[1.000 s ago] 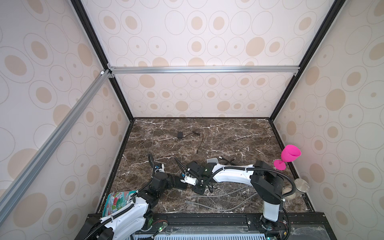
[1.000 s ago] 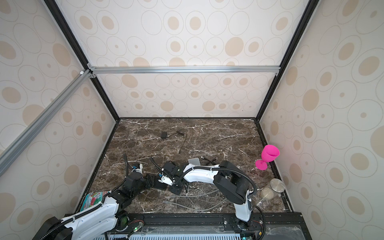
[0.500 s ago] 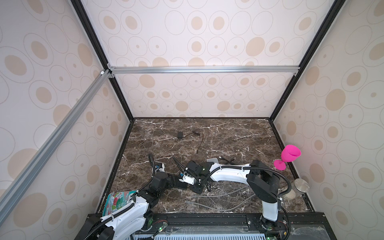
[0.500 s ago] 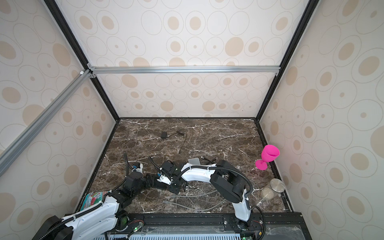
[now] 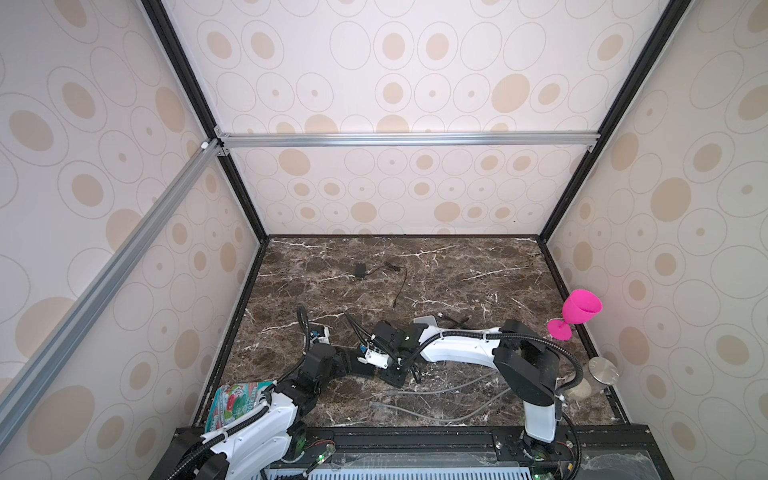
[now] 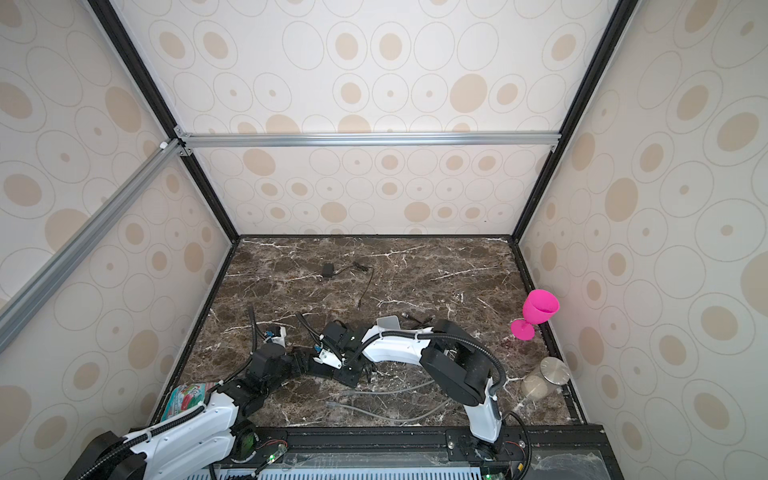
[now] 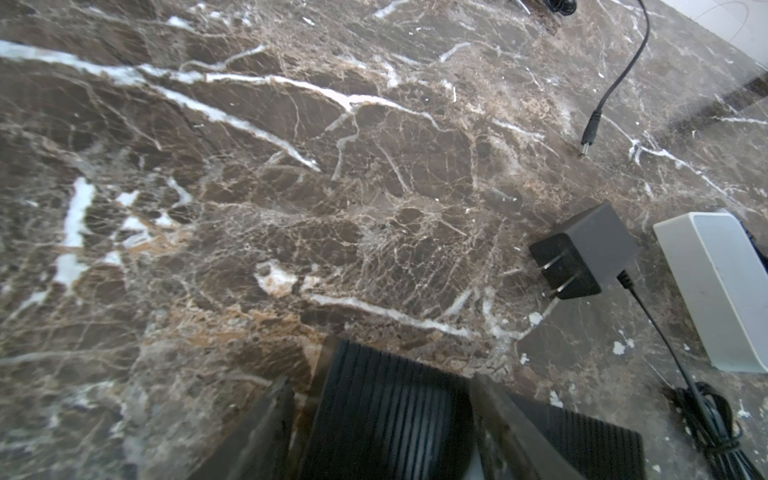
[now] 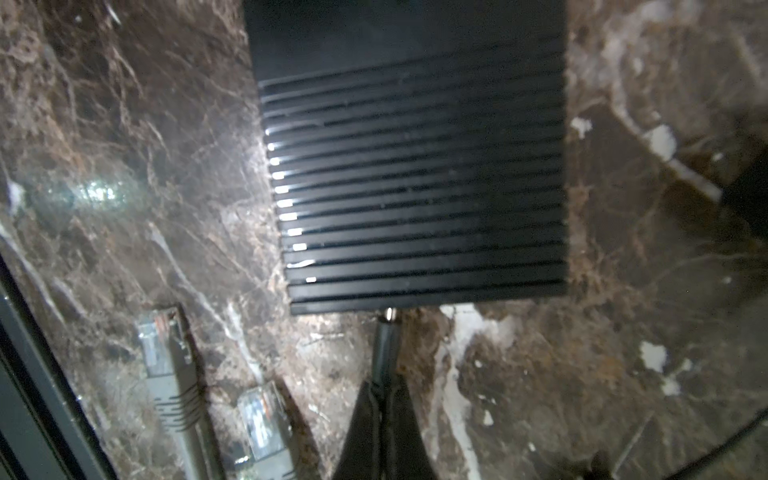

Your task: Insert the plug into the switch port

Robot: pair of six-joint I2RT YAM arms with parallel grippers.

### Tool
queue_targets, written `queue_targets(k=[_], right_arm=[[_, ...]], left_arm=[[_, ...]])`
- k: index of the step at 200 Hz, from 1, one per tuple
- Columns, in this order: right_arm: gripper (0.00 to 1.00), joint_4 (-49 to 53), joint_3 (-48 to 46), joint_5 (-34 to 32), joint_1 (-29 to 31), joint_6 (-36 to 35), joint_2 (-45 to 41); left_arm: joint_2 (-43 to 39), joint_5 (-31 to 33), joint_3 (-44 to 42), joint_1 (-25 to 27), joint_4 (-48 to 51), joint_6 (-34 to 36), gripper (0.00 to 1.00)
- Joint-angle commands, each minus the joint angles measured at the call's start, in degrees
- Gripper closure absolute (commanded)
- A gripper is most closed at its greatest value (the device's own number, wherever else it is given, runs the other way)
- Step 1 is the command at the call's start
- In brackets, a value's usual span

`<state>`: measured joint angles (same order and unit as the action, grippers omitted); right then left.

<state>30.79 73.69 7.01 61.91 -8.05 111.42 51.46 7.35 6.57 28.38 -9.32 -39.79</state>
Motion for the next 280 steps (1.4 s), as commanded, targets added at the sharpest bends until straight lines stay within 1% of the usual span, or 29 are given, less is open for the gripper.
queue_targets(k=[1, 36, 79, 110, 175, 280], right_arm=[[1.00, -1.61, 0.34, -0.15, -0.17, -0.18, -1.90], [1.00, -1.75, 0.23, -0.70, -0.12, -0.17, -2.07], [1.00, -1.77, -0.47, -3.37, -0.17, 0.05, -3.06], [1.00, -2.23, -1.31, -3.66, -0.16, -0.16, -3.90], [1.00, -1.86, -0.83, -2.69, -0.32, -0.56, -1.67], [1.00, -1.27, -0.48, 0.97, -0.32, -1.35, 0.28]], left_arm=[[0.18, -0.68, 1.52, -0.17, -0.18, 0.77, 0.33], [0.21, -0.77, 1.51, -0.24, -0.17, 0.83, 0.33], [0.00, -0.76, 1.43, -0.18, 0.00, 0.80, 0.33], [-0.17, -0.76, 1.45, -0.17, 0.05, 0.72, 0.33], [-0.40, -0.85, 1.34, -0.19, 0.18, 0.71, 0.33], [0.57, -0.53, 1.88, -0.17, -0.25, 0.96, 0.33]])
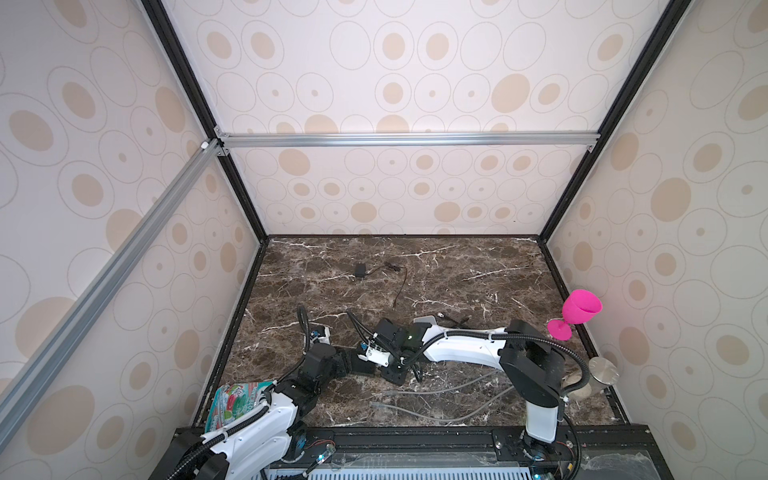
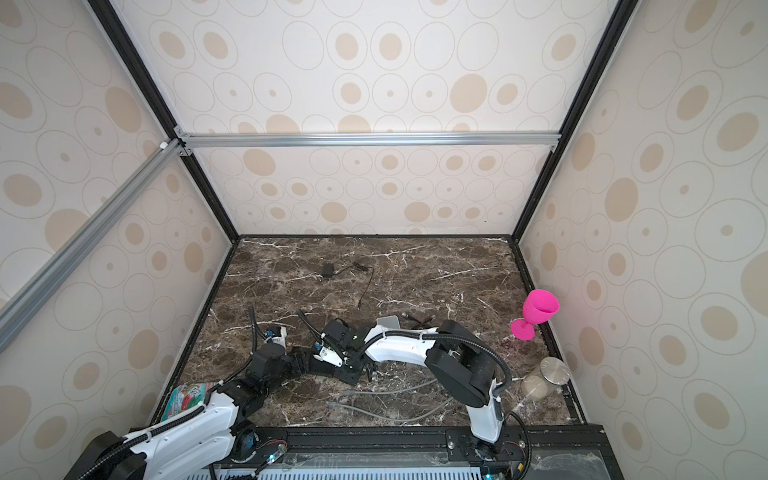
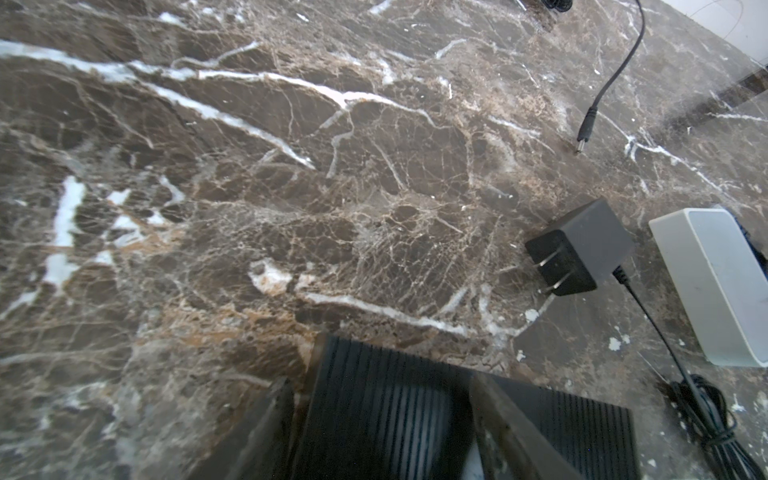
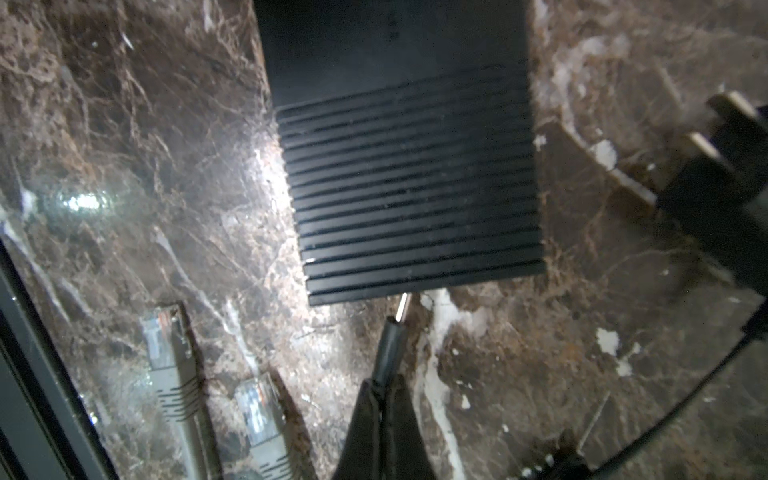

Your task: Insert the plug into the switch port

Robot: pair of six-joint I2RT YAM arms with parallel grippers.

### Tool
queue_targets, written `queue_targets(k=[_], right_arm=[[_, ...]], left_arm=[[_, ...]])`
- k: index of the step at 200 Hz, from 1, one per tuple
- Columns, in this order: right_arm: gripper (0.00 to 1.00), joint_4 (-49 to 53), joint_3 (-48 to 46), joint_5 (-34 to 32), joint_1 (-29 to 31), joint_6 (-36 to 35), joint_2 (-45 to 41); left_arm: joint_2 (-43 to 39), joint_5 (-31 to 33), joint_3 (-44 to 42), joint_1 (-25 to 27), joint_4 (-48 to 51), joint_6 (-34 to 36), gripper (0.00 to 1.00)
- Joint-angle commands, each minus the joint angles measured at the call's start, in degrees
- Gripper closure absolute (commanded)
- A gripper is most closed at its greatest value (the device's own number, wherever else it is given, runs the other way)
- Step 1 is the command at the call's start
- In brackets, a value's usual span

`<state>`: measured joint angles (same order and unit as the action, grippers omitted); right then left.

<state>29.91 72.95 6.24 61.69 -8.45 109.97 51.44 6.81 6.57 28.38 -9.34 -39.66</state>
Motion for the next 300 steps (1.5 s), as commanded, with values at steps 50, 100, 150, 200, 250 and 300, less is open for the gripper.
queue_targets(k=[50, 100, 150, 200, 250, 300], right_arm=[[1.00, -1.49, -1.01, 1.33, -0.10, -1.09, 0.56], [1.00, -4.10, -3.77, 1.27, -0.08, -1.56, -2.22], [1.00, -6.03, -6.11, 3.67, 0.14, -1.60, -4.72], [1.00, -7.97, -9.16, 3.42, 0.13, -0.96, -5.72], [1.00, -8.86, -10.48, 5.21, 0.17, -1.00, -6.26], [1.00, -10.08, -12.17, 6.48, 0.31, -0.67, -8.03]], left_arm=[[4.70, 0.05, 3.44, -0.20, -1.74, 1.84, 0.33], [7.39, 0.05, 4.60, -0.19, -3.11, 2.88, 0.34], [11.93, 0.22, 6.73, -0.19, -4.46, 4.40, 0.35], [15.77, 0.81, 8.71, -0.22, -4.47, 5.21, 0.36], [16.73, 0.95, 9.16, -0.18, -6.03, 6.29, 0.43], [21.42, -0.47, 11.99, -0.21, -6.39, 8.56, 0.42]])
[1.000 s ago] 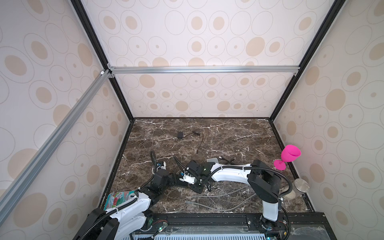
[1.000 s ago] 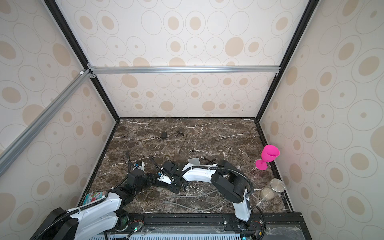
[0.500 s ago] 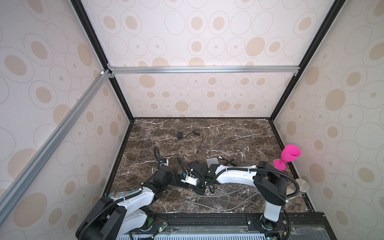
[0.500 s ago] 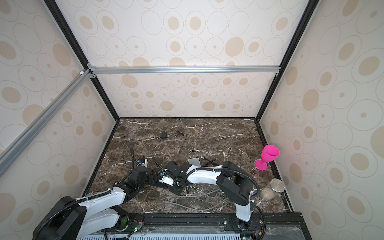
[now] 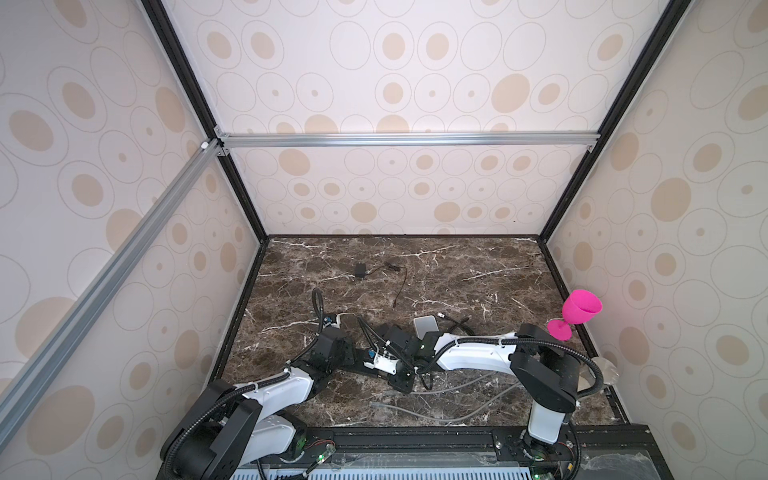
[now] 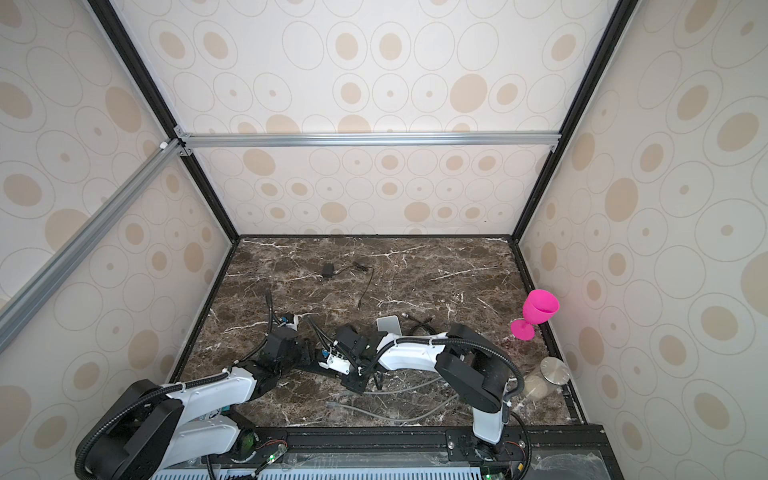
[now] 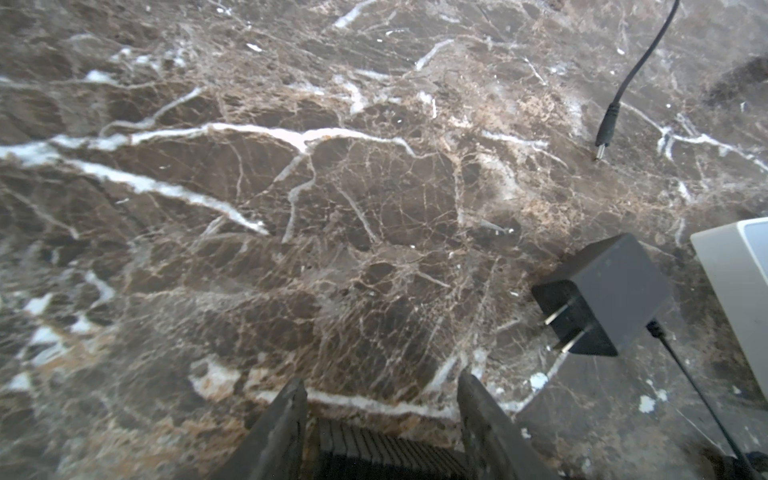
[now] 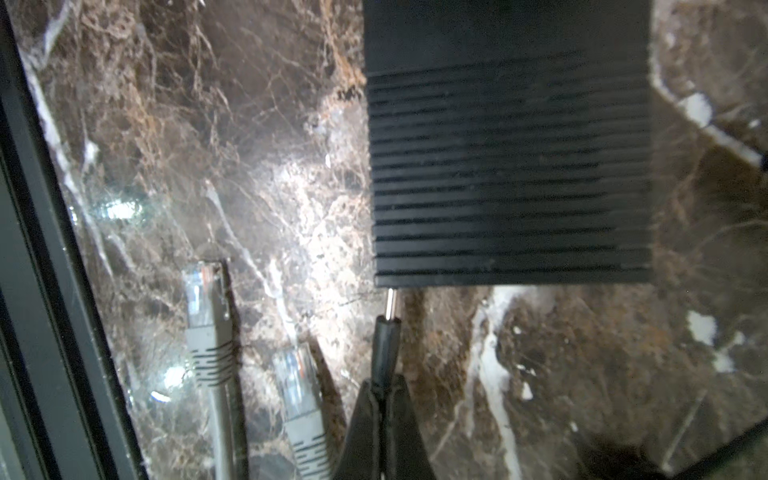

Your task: Insert the plug into the switch port

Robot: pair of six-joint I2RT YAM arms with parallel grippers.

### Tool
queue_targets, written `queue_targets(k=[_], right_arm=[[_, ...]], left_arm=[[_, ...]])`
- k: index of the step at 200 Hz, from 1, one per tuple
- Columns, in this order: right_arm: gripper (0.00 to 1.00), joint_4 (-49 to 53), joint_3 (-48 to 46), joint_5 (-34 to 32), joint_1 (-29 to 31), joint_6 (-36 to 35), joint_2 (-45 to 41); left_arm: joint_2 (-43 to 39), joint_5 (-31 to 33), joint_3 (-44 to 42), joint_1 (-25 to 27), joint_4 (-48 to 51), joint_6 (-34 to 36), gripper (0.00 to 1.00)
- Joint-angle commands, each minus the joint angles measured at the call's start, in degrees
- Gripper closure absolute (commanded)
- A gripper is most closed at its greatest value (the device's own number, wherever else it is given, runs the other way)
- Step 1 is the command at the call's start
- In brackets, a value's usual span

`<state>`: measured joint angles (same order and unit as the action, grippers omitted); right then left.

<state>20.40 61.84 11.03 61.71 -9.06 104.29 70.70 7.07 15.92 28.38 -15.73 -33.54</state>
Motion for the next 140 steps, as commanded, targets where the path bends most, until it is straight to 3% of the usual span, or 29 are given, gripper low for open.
queue_targets(k=[1, 61, 89, 140], right_arm=[[1.00, -0.56, -1.04, 1.71, 0.32, -0.07, -2.34], [1.00, -1.00, -1.96, 2.39, 0.30, -0.01, -2.51], [1.00, -1.37, -4.08, -2.04, -0.17, 0.93, -4.83], [1.00, -0.46, -5.48, 0.54, -9.77, 5.19, -6.23]], left_arm=[[2.25, -0.74, 2.67, -0.23, -0.01, 2.48, 0.42], [4.56, -0.57, 3.94, -0.17, -2.72, 4.27, 0.42], [4.76, -0.29, 4.24, -0.18, -2.64, 4.10, 0.42], [3.48, -4.39, 8.49, -0.19, 3.95, 3.68, 0.36]])
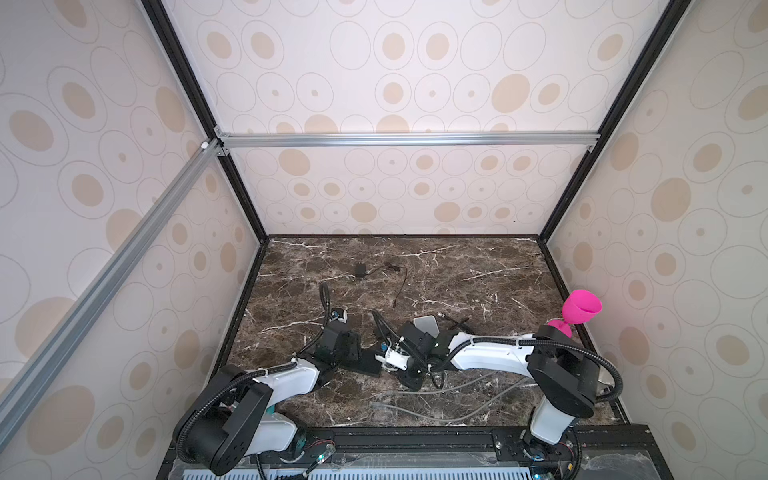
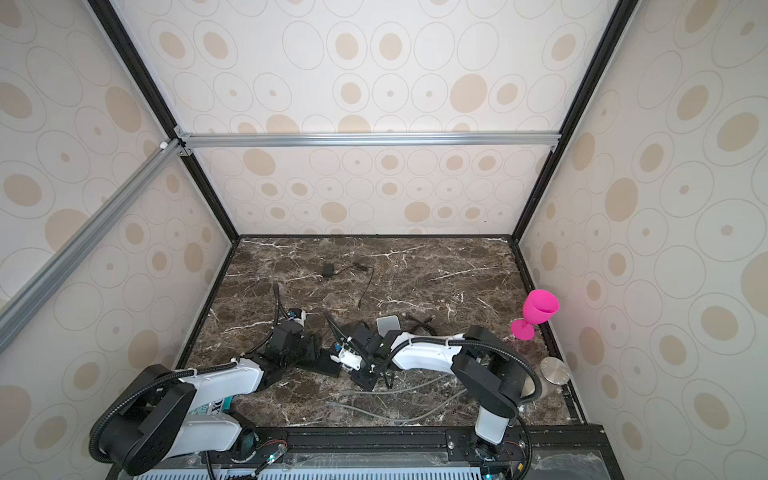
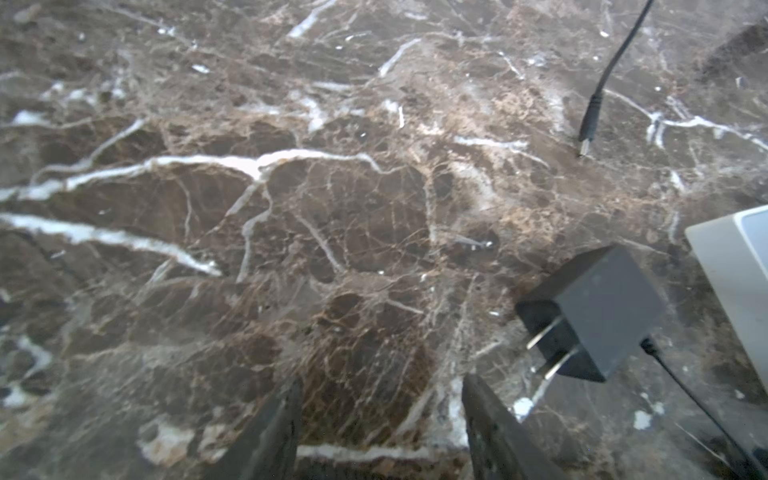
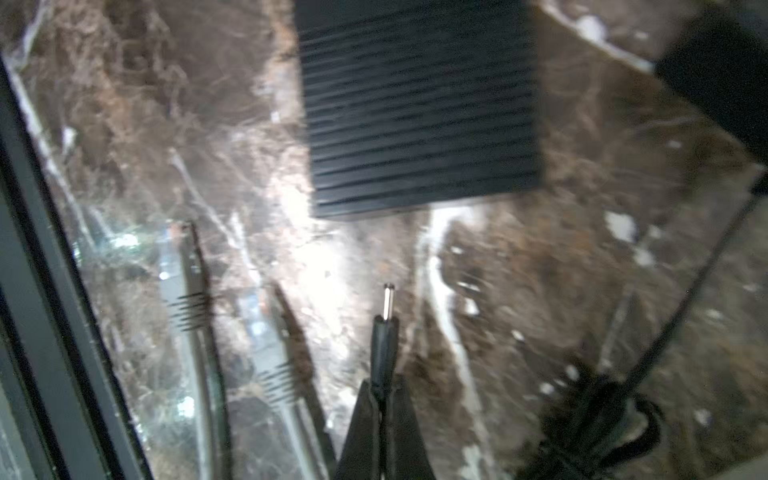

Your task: Insert the plug into the switch port

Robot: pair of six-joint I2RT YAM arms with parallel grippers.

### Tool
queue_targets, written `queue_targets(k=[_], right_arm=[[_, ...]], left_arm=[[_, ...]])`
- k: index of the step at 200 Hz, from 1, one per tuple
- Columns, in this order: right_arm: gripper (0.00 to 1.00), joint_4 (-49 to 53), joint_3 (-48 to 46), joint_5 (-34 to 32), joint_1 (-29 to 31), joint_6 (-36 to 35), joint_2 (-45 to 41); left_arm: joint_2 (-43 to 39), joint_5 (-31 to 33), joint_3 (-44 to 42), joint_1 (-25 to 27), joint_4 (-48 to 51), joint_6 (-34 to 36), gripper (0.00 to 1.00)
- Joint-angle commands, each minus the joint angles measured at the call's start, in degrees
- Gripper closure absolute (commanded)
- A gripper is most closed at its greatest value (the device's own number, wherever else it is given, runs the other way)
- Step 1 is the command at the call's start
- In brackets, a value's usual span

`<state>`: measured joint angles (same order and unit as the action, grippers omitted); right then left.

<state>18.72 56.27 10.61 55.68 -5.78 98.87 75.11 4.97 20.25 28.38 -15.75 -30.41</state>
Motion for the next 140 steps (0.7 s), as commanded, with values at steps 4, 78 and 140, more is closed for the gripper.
queue_targets(k=[4, 78, 140], right_arm=[[1.00, 1.73, 0.50, 0.91, -4.09, 1.83, -0.66], [1.00, 1.43, 8.93, 4.84, -10.81, 5.45, 7.38], [1.00, 1.98, 17.74, 8.19, -11.02, 5.67, 14.64]], left_arm=[[-1.26, -2.27, 4.37, -0.21, 4.60, 0.07, 0.35], [-24.25, -0.31, 2.68, -0.24, 15.85, -5.25, 0.30], [-30.56, -1.77, -1.49, -0.41, 15.65, -5.40, 0.29]])
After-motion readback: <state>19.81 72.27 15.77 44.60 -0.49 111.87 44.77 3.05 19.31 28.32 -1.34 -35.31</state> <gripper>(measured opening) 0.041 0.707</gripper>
